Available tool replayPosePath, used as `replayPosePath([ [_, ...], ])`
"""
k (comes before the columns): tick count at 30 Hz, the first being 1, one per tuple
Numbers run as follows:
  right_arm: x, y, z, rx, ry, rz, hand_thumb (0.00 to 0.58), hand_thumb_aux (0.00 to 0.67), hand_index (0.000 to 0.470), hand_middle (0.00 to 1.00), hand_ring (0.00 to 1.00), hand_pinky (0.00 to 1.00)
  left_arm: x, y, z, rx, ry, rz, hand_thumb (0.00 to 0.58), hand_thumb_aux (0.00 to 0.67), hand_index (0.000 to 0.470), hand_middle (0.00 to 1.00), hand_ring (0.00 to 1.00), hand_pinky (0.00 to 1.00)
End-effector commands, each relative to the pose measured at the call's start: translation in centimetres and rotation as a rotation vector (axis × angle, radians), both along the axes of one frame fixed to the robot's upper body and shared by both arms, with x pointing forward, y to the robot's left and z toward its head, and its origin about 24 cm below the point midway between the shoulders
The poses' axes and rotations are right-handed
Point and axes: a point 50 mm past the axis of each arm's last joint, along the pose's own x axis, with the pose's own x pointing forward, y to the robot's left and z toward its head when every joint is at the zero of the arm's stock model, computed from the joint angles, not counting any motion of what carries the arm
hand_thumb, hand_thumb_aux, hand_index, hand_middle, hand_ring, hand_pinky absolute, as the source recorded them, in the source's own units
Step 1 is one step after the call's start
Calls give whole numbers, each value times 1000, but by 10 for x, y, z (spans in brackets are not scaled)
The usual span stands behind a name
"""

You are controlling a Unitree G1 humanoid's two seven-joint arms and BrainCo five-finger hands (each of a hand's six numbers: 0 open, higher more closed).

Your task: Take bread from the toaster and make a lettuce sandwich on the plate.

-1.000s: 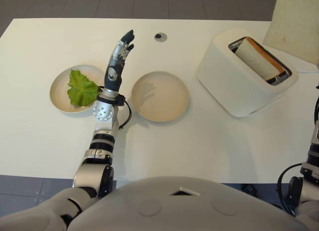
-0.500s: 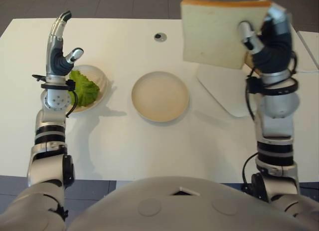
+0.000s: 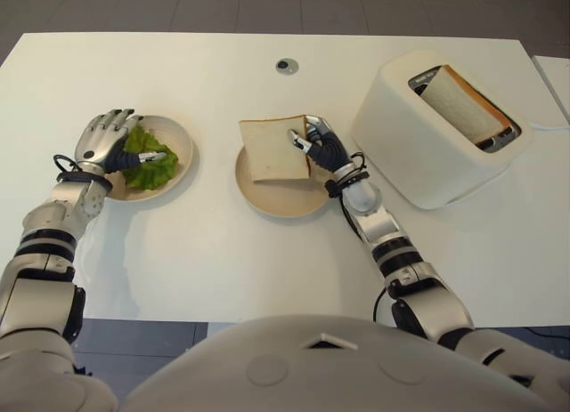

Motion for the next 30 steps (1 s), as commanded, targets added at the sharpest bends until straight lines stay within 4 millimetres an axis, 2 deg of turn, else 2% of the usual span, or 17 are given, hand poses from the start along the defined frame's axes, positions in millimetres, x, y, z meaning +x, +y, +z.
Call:
replayPosePath([
  [1,-7,1,-15,-110,27,39,580,670,470,1000,1000,1000,5,-3,-1,38,25,-14,0,0,0,0,0,0],
  [3,-11,2,-13,-145,-2,59,580,670,470,1000,1000,1000,4,-5,-4,38,47,-24,0,0,0,0,0,0],
  [4,-12,1,-12,-158,-17,65,580,670,470,1000,1000,1000,4,-6,-6,37,58,-30,75,45,31,0,0,0],
  [5,-13,1,-10,-168,-32,68,580,670,470,1000,1000,1000,4,-7,-7,37,64,-34,371,268,188,0,0,0],
  [6,-13,0,-9,-175,-45,69,580,670,470,1000,1000,1000,4,-8,-8,39,70,-39,552,523,367,0,0,0],
  [7,-13,-1,-6,-182,-62,70,580,670,470,1000,1000,1000,4,-9,-9,38,75,-44,580,670,470,0,0,0],
  [9,-15,-3,0,-184,-95,75,580,670,470,996,996,996,5,-11,-9,31,78,-59,580,670,470,0,0,0],
  [10,-16,-3,3,-182,-110,78,538,489,343,957,957,957,5,-12,-8,22,76,-66,580,670,470,0,0,0],
  [11,-17,-4,6,-181,-126,83,491,407,286,929,929,929,5,-13,-8,15,74,-74,580,670,470,0,0,0],
  [14,-20,-6,10,-203,-151,88,429,328,230,843,843,843,5,-15,-7,-7,57,-91,580,670,470,0,0,0],
  [15,-20,-8,11,-217,-156,91,331,231,162,773,773,773,5,-16,-7,-16,49,-95,580,670,470,0,0,0],
  [17,-22,-12,13,-252,-170,93,291,197,138,694,694,694,7,-18,-5,-30,31,-107,580,670,470,0,0,0],
  [18,-23,-15,14,-270,-176,94,310,213,149,671,671,671,7,-19,-5,-38,22,-111,580,670,470,0,0,0],
  [19,-23,-18,14,-294,-180,91,271,181,127,655,655,655,8,-21,-4,-46,12,-115,580,670,470,0,0,0],
  [20,-23,-20,14,-314,-184,86,18,11,7,635,635,635,8,-21,-4,-56,3,-119,580,670,470,0,0,0],
  [21,-22,-22,14,-326,-184,80,0,0,0,627,627,627,8,-23,-4,-63,-6,-123,580,670,470,0,0,0],
  [30,-18,-28,18,-331,-206,26,0,0,0,600,600,600,14,-32,9,-158,-138,-164,580,670,470,0,0,0],
])
